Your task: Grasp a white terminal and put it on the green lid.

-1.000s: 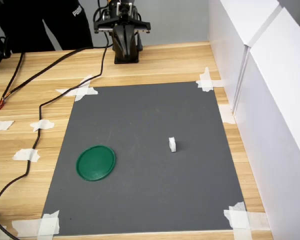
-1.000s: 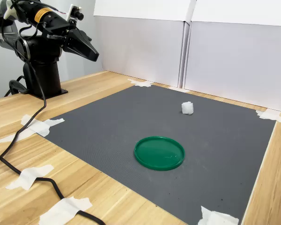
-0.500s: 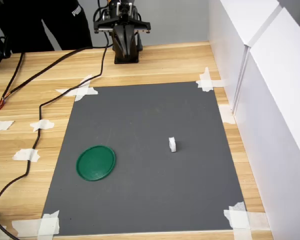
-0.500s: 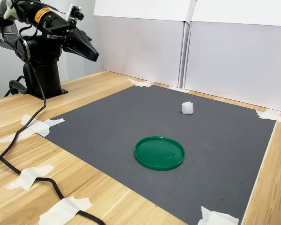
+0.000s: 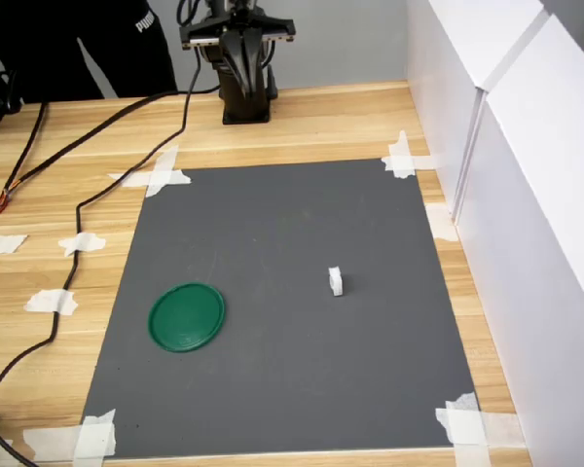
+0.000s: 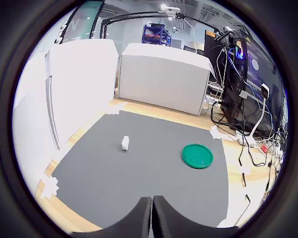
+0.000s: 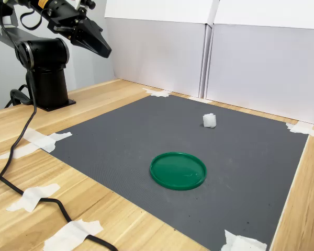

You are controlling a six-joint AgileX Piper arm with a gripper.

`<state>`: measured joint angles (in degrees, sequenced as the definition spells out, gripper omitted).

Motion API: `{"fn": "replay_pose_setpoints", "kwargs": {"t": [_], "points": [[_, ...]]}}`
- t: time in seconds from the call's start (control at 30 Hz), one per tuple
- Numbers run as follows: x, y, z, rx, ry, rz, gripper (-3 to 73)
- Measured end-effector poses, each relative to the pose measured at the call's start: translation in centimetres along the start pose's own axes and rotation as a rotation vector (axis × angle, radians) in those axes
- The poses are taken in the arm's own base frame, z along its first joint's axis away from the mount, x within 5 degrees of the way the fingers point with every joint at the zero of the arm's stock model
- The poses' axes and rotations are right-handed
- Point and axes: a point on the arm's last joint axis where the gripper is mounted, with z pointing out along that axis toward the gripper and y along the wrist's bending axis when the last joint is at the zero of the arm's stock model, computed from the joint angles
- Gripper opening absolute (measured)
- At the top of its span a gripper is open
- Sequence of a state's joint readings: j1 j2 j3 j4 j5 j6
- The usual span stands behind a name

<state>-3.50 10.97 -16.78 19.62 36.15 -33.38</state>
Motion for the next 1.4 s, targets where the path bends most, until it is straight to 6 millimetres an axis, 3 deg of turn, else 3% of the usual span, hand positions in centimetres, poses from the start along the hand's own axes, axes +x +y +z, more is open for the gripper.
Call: {"fn": "replay_pose_setpoints", "kwargs": {"t": [0.67,0.93,1.13,1.4], "points": [[-8.4,-2.9,0.8,-0.054,0.212,0.026,-1.6],[-11.1,-4.0,3.0,-0.124,0.329,-0.007,1.5],[-12.3,-2.4,5.4,-0.278,0.405,-0.105,16.9],[-14.3,-1.8,8.7,-0.301,0.472,-0.182,49.6]]}}
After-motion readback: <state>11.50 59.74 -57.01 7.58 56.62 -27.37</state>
